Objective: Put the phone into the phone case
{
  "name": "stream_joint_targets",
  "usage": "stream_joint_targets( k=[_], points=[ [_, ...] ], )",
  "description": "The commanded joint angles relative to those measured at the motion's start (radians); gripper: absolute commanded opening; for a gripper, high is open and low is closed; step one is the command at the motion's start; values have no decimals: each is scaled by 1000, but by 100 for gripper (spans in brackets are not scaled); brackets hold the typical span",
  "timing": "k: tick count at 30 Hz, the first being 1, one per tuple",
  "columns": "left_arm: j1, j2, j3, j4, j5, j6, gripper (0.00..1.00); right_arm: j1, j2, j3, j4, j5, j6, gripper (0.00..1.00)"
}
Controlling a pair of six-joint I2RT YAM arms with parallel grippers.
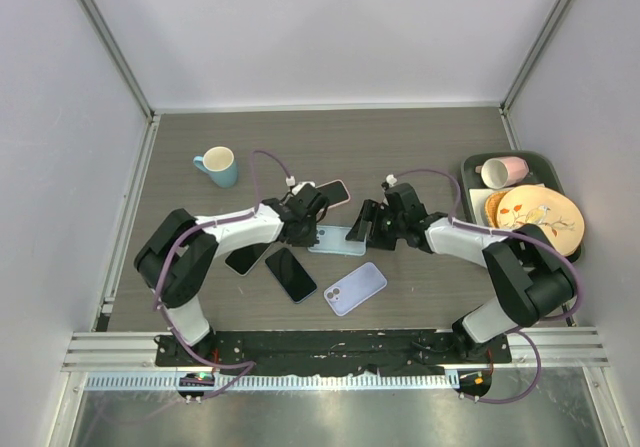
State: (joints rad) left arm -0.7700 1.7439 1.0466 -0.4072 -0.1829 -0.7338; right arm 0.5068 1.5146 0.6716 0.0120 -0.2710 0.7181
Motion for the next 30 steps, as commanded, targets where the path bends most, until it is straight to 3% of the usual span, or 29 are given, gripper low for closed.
stream_joint_targets(
  k=[1, 4, 5, 8, 11, 19, 24, 30],
  points=[
    [-34, -61, -14, 24, 39, -46, 12, 13, -19, 75, -1, 12, -20, 70],
    [-34, -87, 6, -25, -3, -33, 28, 13, -57, 83, -75, 52, -28, 73],
    [-34, -96, 12, -48, -25, -23, 41, 13, -68, 83, -96, 67, -31, 74],
    [-34, -130, 45, -97, -68, -7, 58, 13, -114, 89, -154, 124, -55, 78],
    [-34, -190, 50, -133, -95, -1, 64, 13, -168, 94, -193, 151, -69, 79],
    [-34, -476, -127, -133, -105, -111, 69, 41, -254, 91, -201, 80, -98, 79],
    [-32, -714, -304, -173, -142, -228, 69, 127, -200, 129, -198, 62, -117, 77],
    [-23, -827, -379, -237, -130, -277, 70, 229, -102, 184, -167, 59, -102, 70]
  ],
)
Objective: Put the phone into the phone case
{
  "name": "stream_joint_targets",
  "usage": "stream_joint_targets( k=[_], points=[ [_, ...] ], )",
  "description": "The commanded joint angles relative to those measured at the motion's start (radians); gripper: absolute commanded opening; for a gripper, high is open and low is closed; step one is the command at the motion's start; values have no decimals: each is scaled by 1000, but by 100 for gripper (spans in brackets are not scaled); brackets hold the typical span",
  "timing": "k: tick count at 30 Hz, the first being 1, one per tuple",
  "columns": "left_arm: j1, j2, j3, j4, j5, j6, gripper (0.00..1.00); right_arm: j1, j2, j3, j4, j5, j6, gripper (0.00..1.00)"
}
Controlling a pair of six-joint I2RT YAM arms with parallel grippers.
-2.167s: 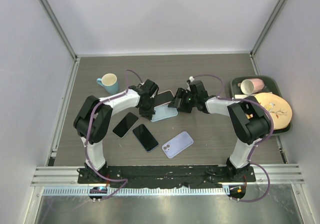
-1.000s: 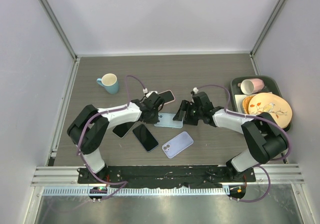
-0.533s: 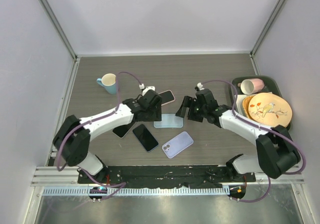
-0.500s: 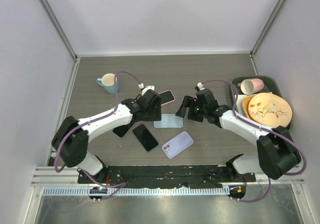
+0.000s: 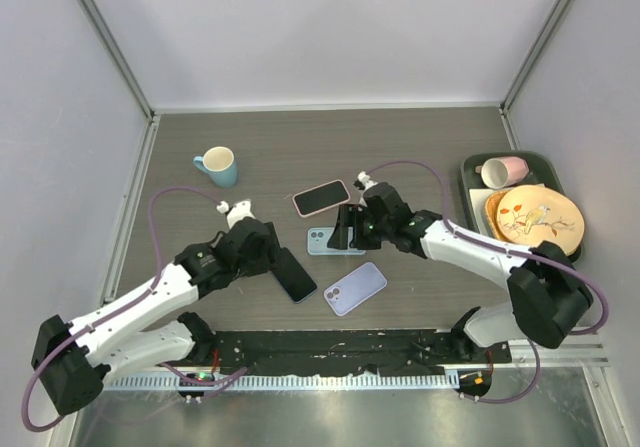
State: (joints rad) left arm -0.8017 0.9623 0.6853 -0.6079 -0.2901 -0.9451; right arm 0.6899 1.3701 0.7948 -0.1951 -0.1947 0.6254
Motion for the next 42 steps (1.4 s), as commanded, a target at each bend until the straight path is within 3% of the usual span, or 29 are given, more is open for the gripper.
stream_joint_targets(
  k=[1, 5, 12, 18, 20, 28, 35, 42],
  points=[
    [12, -46, -29, -26, -17, -63, 70, 56, 53, 64, 57, -22, -4, 70],
    [42, -16, -53, 11, 46, -61, 70, 100, 119, 102, 77, -34, 5, 58],
    [197, 26, -161, 190, 233, -60, 68, 145, 294, 193, 66, -67, 7, 55],
    [277, 53, -227, 278, 287, -30, 67, 155, 372, 198, 95, -98, 14, 52],
    [282, 94, -253, 319, 351, -40, 67, 163, 386, 198, 95, -109, 20, 51],
    [291, 226, -248, 439, 377, -41, 60, 195, 382, 143, 166, -192, 60, 47],
    [294, 355, -162, 551, 426, -20, 55, 253, 383, 77, 368, -259, 178, 46],
    [294, 438, -105, 592, 491, 20, 53, 266, 409, 99, 439, -259, 229, 47]
  ],
)
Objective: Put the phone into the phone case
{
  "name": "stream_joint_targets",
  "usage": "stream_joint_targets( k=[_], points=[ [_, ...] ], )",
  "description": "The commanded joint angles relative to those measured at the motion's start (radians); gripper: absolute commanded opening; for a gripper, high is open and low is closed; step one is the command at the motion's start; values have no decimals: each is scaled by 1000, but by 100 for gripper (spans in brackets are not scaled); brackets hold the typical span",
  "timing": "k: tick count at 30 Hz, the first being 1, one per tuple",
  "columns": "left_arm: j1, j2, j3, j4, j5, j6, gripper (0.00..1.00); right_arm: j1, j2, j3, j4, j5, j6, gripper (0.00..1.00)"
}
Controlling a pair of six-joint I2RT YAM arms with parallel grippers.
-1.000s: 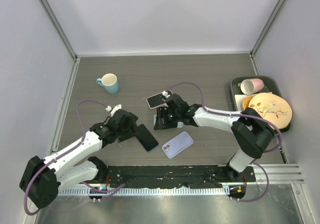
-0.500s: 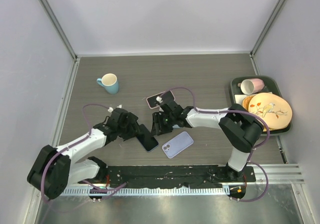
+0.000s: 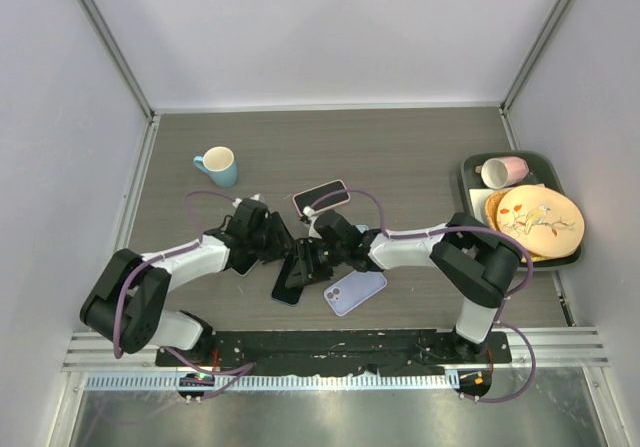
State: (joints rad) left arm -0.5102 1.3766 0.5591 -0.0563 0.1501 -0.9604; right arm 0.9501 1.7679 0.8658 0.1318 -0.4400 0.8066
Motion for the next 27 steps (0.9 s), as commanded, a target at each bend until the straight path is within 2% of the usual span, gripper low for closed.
stream_joint_targets(
  k=[1, 6, 12, 15, 18, 19, 21, 27],
  points=[
    [1, 12, 19, 42, 48, 35, 54, 6, 10, 30, 117, -11, 54, 47],
    [1, -60, 44, -20, 8, 78, 54, 6, 2, 56, 127, 1, 46, 48],
    [1, -263, 67, -266, -135, 108, 57, -19, -76, 71, 14, 66, -41, 50],
    [2, -400, 36, -370, -142, 74, 58, -53, -110, 75, -34, 83, -87, 50],
    [1, -537, -22, -462, -142, -7, 57, -100, -113, 81, -63, 78, -118, 51],
    [-1, -569, -59, -514, -141, -74, 57, -112, -108, 82, -64, 75, -124, 51],
    [-1, -643, -106, -524, -106, -121, 56, -140, -76, 100, -64, 60, -136, 51],
    [-14, -890, -197, -704, -100, -242, 56, -146, 30, 228, -126, 67, -188, 51]
  ],
)
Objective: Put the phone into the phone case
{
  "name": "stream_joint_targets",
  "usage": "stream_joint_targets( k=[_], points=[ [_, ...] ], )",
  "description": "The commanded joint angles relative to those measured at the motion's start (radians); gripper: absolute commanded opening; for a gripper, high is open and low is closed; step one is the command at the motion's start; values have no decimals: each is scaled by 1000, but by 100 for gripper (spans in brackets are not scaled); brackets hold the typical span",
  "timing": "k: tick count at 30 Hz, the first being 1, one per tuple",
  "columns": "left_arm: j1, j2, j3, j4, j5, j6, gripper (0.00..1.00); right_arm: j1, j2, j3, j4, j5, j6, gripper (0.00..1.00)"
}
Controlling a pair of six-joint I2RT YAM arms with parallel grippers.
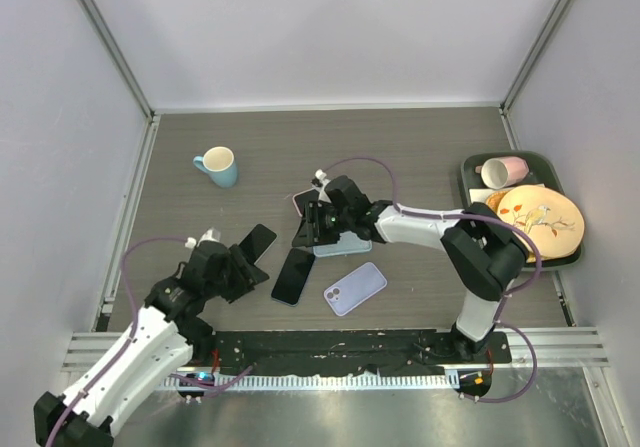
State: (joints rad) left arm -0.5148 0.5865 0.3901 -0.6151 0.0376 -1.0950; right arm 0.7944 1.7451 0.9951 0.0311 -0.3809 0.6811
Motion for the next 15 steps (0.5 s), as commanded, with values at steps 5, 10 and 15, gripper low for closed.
stream_joint_targets(
  k=[5, 10, 15],
  points=[
    [-16, -145, -103, -163, 54, -155, 55, 9, 146, 190, -109, 51, -101, 52],
    [-30, -103, -155, -71, 94, -170, 56, 9, 186, 209, -146, 97, -117, 52],
    [-39, 19, -161, 52, 113, -146, 57, 9, 212, 223, -166, 109, -129, 52]
  ],
)
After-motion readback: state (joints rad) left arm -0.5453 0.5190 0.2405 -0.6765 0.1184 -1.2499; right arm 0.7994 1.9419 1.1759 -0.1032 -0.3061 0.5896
